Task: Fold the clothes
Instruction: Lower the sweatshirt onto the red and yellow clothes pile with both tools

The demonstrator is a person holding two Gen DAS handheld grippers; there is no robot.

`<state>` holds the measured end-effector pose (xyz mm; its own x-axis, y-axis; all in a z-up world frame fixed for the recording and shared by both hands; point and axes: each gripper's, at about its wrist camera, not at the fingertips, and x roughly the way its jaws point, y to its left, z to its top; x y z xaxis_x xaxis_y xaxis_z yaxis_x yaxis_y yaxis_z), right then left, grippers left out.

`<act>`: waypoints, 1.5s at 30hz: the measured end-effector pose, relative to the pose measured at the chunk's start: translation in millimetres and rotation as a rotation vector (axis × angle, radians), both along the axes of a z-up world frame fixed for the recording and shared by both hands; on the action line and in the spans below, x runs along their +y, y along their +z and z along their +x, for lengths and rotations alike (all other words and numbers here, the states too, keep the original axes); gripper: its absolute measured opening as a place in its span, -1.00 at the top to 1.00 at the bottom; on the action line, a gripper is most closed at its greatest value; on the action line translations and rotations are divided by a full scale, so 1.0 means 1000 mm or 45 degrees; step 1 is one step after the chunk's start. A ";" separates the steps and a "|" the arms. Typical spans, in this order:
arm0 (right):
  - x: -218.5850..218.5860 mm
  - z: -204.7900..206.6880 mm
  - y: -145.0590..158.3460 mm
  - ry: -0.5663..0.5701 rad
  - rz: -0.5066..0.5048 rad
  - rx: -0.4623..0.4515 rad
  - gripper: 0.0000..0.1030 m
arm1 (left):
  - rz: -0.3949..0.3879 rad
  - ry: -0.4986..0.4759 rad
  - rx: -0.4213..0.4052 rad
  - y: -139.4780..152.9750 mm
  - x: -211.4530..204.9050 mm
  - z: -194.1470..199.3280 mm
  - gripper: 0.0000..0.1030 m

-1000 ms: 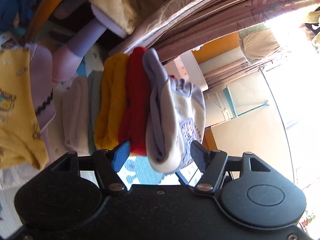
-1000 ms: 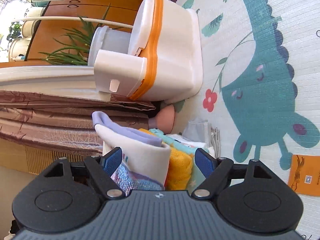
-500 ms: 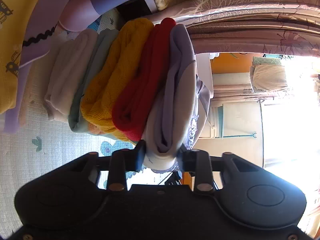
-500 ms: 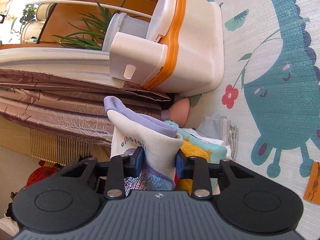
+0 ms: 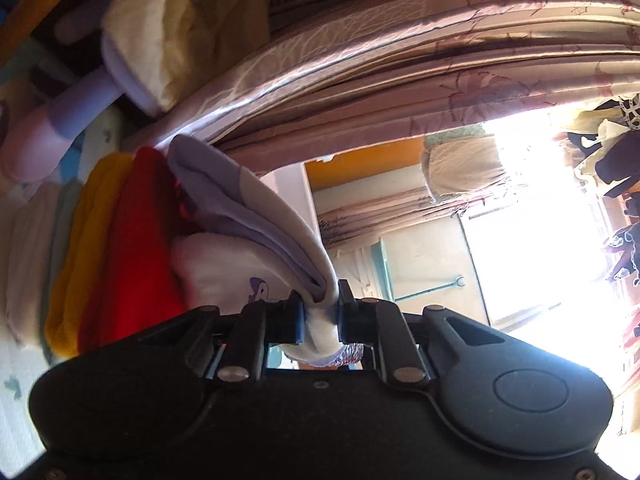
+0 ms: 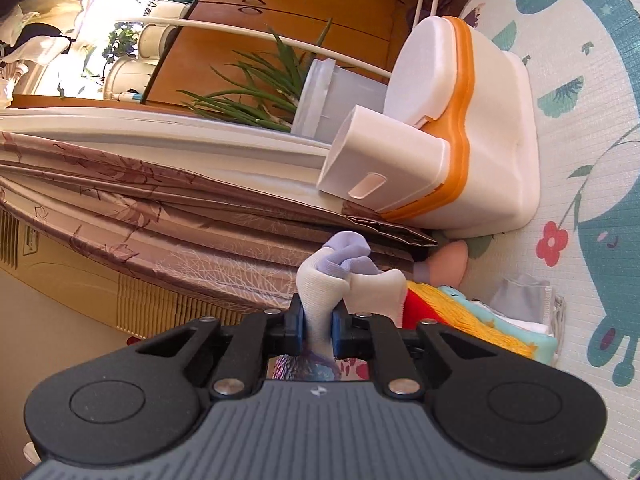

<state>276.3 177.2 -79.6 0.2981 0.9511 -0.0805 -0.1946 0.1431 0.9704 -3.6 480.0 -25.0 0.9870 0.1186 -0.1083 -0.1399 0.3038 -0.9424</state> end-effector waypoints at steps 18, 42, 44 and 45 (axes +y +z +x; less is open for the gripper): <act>0.052 0.014 -0.087 0.125 -0.117 0.039 0.71 | 0.158 0.055 0.251 -0.099 -0.010 -0.032 0.75; 0.032 0.004 -0.100 0.041 -0.085 0.157 0.59 | 0.156 0.020 0.233 -0.093 -0.036 -0.063 0.42; 0.027 0.006 -0.086 0.041 -0.109 0.097 0.49 | 0.369 0.043 0.268 -0.066 -0.041 -0.061 0.37; 0.022 0.006 -0.077 0.034 -0.134 0.044 0.34 | 0.491 0.057 0.285 -0.051 -0.044 -0.059 0.37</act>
